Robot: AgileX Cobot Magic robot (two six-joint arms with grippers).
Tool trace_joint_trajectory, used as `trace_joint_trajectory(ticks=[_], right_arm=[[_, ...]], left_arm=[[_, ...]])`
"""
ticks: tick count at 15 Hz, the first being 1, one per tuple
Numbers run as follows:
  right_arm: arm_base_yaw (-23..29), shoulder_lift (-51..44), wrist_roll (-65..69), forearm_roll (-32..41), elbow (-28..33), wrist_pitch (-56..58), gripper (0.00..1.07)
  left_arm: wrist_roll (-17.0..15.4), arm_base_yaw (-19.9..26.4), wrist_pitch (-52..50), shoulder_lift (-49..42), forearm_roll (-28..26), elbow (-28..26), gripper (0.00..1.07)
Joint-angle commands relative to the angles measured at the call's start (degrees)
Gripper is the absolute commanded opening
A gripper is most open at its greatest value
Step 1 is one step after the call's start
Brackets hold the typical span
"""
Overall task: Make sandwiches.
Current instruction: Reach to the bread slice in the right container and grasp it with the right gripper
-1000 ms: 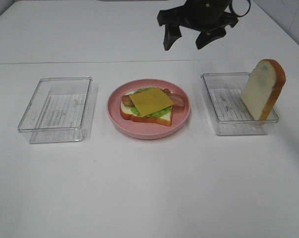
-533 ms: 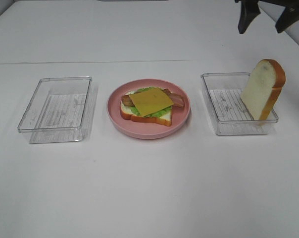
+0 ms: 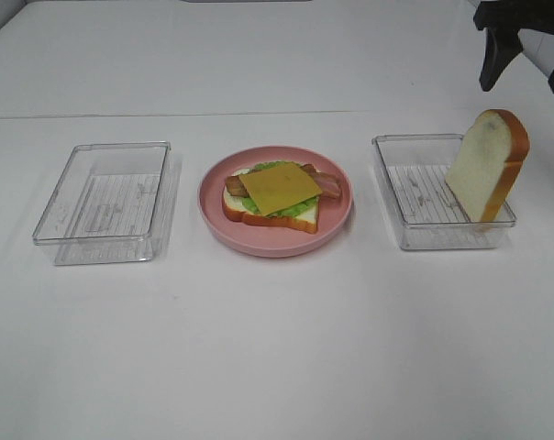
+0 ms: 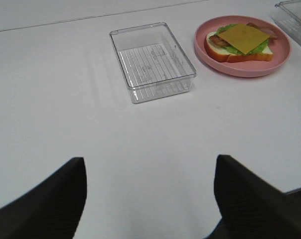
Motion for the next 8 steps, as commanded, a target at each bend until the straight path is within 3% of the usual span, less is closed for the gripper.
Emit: trace_joint_trajectory(ticks=[1,6,8], right_arm=[[0.0,2.29,-1.32,1.43,-0.11,3.95,0.77],[0.0,7.16,-1.26,-1.89,-0.11,2.35,0.76],[0.0,8.25,-1.26,-1.95,-0.11,1.43,0.71]], left_arm=[[0.17,-0.29,-0.63,-0.52,0.06,0.11,0.69],[0.17,-0.29,-0.63,-0.52,0.06,0.11,0.69],[0.17,-0.29,-0.63,-0.52,0.06,0.11,0.69]])
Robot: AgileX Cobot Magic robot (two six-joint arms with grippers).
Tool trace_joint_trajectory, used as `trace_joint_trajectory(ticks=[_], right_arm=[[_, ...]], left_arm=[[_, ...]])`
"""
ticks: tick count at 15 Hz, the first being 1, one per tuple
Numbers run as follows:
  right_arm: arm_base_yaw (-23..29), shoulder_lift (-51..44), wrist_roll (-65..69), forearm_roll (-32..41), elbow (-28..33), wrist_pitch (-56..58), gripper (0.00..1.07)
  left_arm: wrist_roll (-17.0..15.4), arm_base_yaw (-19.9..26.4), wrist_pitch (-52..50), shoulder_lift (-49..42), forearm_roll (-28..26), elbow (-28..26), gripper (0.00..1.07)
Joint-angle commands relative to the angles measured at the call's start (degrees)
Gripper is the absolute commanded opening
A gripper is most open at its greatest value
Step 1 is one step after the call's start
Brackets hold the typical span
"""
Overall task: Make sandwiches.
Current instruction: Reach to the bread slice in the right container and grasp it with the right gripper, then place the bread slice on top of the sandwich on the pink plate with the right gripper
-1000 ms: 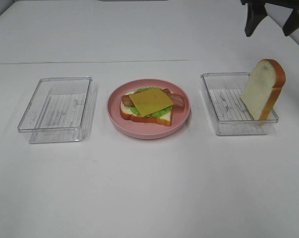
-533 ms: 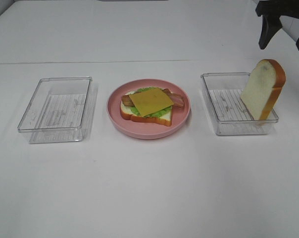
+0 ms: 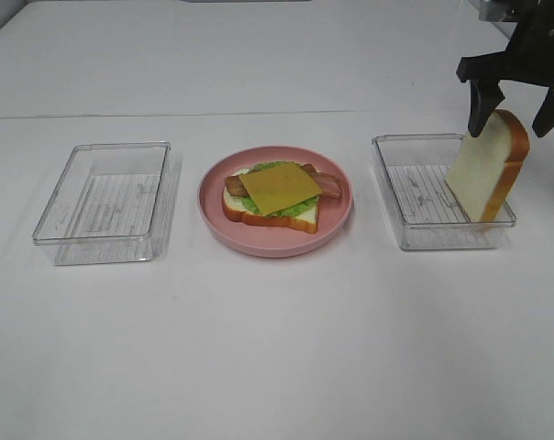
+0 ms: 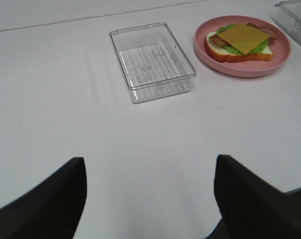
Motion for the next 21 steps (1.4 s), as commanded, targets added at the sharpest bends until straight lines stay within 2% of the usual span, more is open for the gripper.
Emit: trace_joint_trajectory(ticks=[1,2,4,5,8,17,18,19,21], right_arm=[[0.0,0.86,-0.8,-0.69,-0.11,1.15,0.68],[0.0,1.38,-0.8,-0.69,-0.11,0.92,0.59],[0.0,1.78,-0.8,-0.69,-0.17,0.92,0.3],[0.0,1.49,-0.8,-0.69,-0.17,0.97,0.0],[0.0,1.26,-0.74,-0.57,-0.17,1.26,0.0],[0.17,-5.96,-1.78,8.14,-0.17,0.8,0.0],[0.23,-6.93,-3.61,12.66,-0.17,0.63,0.0],[0.23,-7.56,-8.19,22.06,-0.17,0.63,0.0],[0.23,-7.56,-10.94,28.88,-0.17,0.57,0.0]], left_arm=[[0.17,-0.29,-0.63,-0.52,0.06,0.11,0.69],[0.17,-0.29,-0.63,-0.52,0.06,0.11,0.69],[0.17,-0.29,-0.63,-0.52,0.06,0.11,0.69],[0.17,-0.29,-0.63,-0.52,0.06,0.11,0.69],[0.17,-0.29,-0.63,-0.52,0.06,0.11,0.69],[0.17,-0.29,-0.63,-0.52,0.06,0.11,0.69],[0.17,-0.29,-0.63,-0.52,0.06,0.11,0.69],[0.17,-0.29,-0.63,-0.52,0.06,0.11,0.69],[0.17,-0.29,-0.63,-0.52,0.06,0.11,0.69]])
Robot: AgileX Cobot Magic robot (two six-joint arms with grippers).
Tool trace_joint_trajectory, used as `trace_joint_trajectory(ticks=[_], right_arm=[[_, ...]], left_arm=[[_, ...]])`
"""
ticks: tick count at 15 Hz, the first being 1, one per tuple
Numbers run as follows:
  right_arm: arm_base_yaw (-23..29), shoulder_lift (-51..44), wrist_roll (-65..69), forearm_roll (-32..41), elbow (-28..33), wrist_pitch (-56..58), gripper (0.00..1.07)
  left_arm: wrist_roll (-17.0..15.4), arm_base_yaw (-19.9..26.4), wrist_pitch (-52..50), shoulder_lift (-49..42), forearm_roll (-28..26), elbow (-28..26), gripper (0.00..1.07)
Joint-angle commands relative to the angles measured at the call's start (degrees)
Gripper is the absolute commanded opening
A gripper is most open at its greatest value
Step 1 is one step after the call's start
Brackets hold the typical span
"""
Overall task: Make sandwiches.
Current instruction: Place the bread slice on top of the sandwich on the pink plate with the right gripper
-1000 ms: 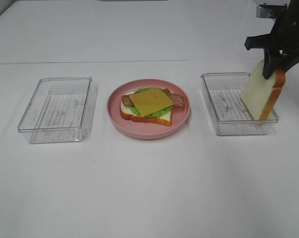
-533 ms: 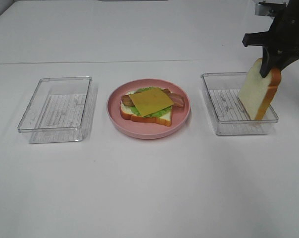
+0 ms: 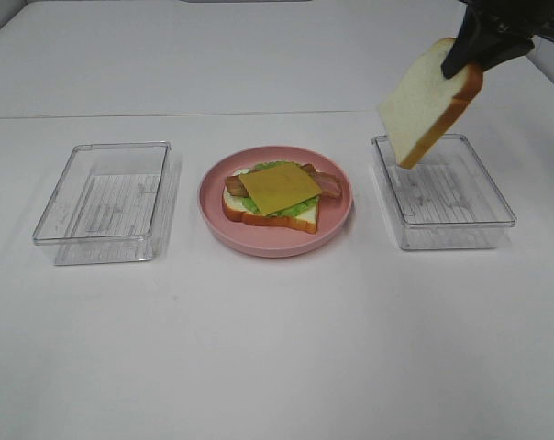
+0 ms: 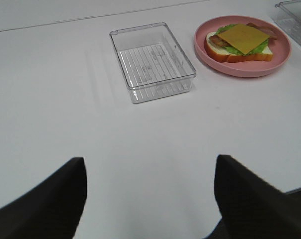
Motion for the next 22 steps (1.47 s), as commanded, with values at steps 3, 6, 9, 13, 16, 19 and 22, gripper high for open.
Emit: trace_joint_trajectory(ticks=[3,6,9,13,16,19,22], right_arm=[[2.01,-0.4,-5.5,12.55,0.0,-1.83,0.0],[7.73,-0.23,-5.44,13.01,3.32,-7.51,0.0],[11.34,-0.17,-5.44,17.07,7.73,-14.09,0.0],[12.26,-0.17,-5.44,25.55,13.18,-23.09,0.0],[12.26,-0.17,-5.9,30.19,18.68,-21.66,0.0],[12.26,-0.17,-13.87,40.74,25.67,-25.04,0.0],[12.26,-0.06,-18.22,48.93,27.22,-27.56,0.0]], left_arm=[[0.17,-0.29,-0.63,-0.52,0.06,0.11,0.69],[0.17,-0.29,-0.63,-0.52,0.06,0.11,0.69],[0.17,-0.29,-0.63,-0.52,0.06,0.11,0.69],[0.17,-0.29,-0.63,-0.52,0.06,0.11,0.69],[0.17,-0.29,-0.63,-0.52,0.06,0.11,0.69],[0.17,-0.29,-0.63,-0.52,0.06,0.11,0.69],[0.17,-0.29,-0.63,-0.52,0.06,0.11,0.69]])
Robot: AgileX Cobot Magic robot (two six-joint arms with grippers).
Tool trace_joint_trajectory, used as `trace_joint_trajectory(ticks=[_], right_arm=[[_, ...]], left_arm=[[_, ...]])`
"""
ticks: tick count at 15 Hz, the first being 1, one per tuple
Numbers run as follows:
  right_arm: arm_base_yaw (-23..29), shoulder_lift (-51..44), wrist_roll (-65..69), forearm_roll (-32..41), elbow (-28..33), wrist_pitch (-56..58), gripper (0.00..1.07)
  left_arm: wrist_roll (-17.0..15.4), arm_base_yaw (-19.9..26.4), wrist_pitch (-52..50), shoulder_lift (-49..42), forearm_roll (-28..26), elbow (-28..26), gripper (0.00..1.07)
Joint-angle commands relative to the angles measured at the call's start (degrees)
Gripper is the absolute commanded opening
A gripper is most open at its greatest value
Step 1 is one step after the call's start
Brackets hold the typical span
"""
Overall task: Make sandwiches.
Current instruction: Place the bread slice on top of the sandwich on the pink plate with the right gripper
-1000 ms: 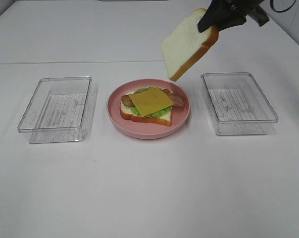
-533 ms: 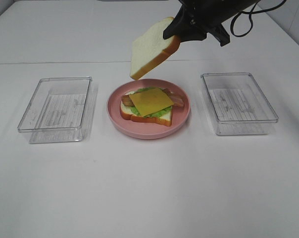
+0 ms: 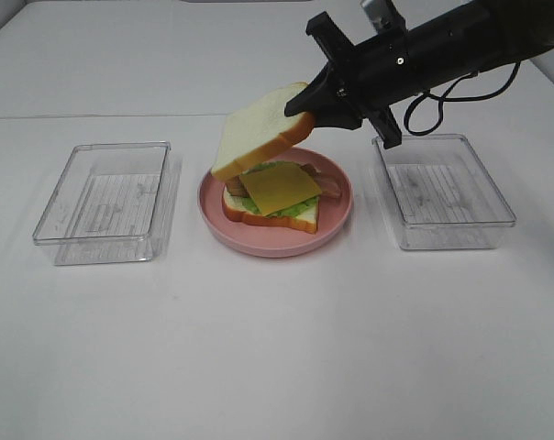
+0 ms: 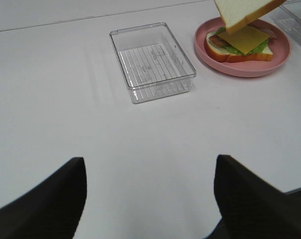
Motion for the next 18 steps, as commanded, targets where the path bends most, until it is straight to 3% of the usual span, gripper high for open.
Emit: trace_joint_trajectory(ticks=[1,9,18], right_arm=[[0.11,-0.11,-3.38,5.5,0.23,-1.83,0.0],[0.11,6.07,-2.92,9.11,0.23,-2.06,0.0],[0.0,8.54,-3.04,7.16,0.23,-3.5,0.0]], left_arm=[[0.17,-0.29,-0.63,-0.52,0.06,0.11,0.69],[0.17,-0.29,-0.63,-0.52,0.0,0.11,0.69],[0.17,-0.29,-0.63,-0.52,0.0,0.11,0.69]])
